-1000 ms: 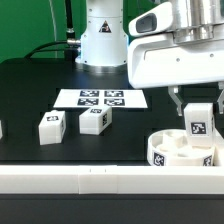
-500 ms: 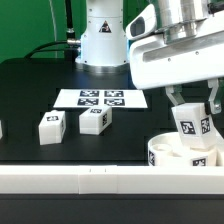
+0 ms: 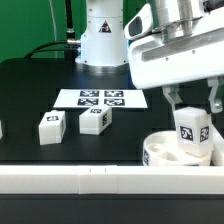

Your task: Assemble stool

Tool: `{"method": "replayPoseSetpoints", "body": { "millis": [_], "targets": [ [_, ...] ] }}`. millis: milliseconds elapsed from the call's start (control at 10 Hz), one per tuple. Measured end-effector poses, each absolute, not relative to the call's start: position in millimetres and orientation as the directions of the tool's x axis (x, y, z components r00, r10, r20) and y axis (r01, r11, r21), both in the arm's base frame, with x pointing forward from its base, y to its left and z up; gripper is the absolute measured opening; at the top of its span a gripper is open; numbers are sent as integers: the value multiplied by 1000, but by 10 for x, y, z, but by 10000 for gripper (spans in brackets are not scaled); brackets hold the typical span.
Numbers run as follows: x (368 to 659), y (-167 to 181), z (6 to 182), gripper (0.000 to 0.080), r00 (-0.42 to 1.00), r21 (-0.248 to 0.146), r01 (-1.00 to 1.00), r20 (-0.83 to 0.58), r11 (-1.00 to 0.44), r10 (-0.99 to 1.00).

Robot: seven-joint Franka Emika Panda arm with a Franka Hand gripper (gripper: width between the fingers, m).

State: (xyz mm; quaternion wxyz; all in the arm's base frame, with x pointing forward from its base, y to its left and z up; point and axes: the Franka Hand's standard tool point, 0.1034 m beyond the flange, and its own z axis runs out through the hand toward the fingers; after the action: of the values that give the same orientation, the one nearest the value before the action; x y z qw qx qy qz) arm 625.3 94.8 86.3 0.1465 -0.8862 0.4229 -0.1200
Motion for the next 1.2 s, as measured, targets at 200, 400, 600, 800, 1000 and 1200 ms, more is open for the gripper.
{"method": "replayPoseSetpoints", "body": {
  "millis": [200, 400, 600, 800, 1000, 1200],
  "targets": [
    [6309, 992, 915, 628, 671, -346, -678, 70, -649, -738],
    [6346, 972, 990, 646, 698, -344, -654, 67, -673, -713],
    [6366, 938, 1032, 649, 704, -348, -645, 77, -680, -706],
    [6362, 942, 1024, 649, 750, -336, -592, 102, -733, -653],
    [6348, 931, 1034, 649, 878, -270, -398, 166, -877, -450],
    [6372, 885, 1067, 649, 956, -188, -146, 226, -971, -187]
  ]
}}
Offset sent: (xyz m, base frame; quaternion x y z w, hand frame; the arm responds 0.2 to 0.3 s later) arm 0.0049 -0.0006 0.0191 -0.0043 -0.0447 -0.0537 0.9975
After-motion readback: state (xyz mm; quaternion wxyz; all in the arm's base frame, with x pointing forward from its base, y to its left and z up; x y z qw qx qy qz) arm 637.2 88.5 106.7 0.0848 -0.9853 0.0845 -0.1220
